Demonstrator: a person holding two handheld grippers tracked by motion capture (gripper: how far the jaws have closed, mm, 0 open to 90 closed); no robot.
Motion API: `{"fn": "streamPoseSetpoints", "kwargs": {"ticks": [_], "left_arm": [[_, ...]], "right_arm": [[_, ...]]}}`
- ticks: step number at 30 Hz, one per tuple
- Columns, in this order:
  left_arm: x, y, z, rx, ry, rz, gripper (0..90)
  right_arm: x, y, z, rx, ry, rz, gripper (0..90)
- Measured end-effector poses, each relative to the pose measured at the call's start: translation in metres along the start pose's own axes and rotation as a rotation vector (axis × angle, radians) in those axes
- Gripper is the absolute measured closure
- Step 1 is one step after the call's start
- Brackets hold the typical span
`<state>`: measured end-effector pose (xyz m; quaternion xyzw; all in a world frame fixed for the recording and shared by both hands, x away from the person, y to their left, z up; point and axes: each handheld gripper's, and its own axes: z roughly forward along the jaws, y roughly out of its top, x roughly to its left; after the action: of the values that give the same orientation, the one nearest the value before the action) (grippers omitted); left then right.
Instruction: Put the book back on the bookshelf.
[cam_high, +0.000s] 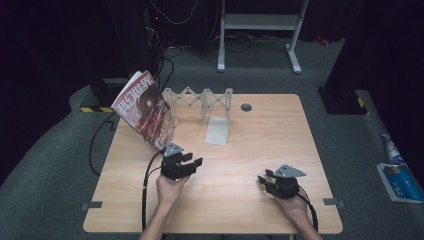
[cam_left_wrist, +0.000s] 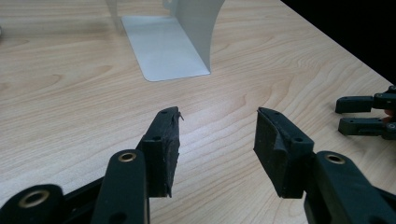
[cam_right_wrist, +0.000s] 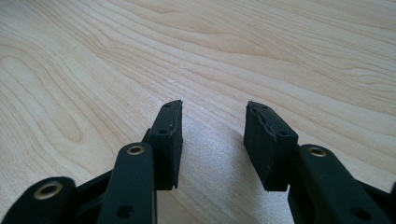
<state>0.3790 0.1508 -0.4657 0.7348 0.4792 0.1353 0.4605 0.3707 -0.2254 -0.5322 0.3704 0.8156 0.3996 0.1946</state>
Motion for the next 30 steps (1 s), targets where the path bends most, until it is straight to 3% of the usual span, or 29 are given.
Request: {"fn": "streamPoseSetpoints", "kwargs": {"ticks": [25,30], "left_arm": [[-0.009,-0.018,0.036,0.06,0.013,0.01,50.4],[-0.013,-0.023,0.043,0.072,0.051,0.048,50.3]], "right_arm": [[0.0,0.0,0.0,0.0,0.0,0.0,57.0],[0.0,0.0,0.0,0.0,0.0,0.0,57.0]]}}
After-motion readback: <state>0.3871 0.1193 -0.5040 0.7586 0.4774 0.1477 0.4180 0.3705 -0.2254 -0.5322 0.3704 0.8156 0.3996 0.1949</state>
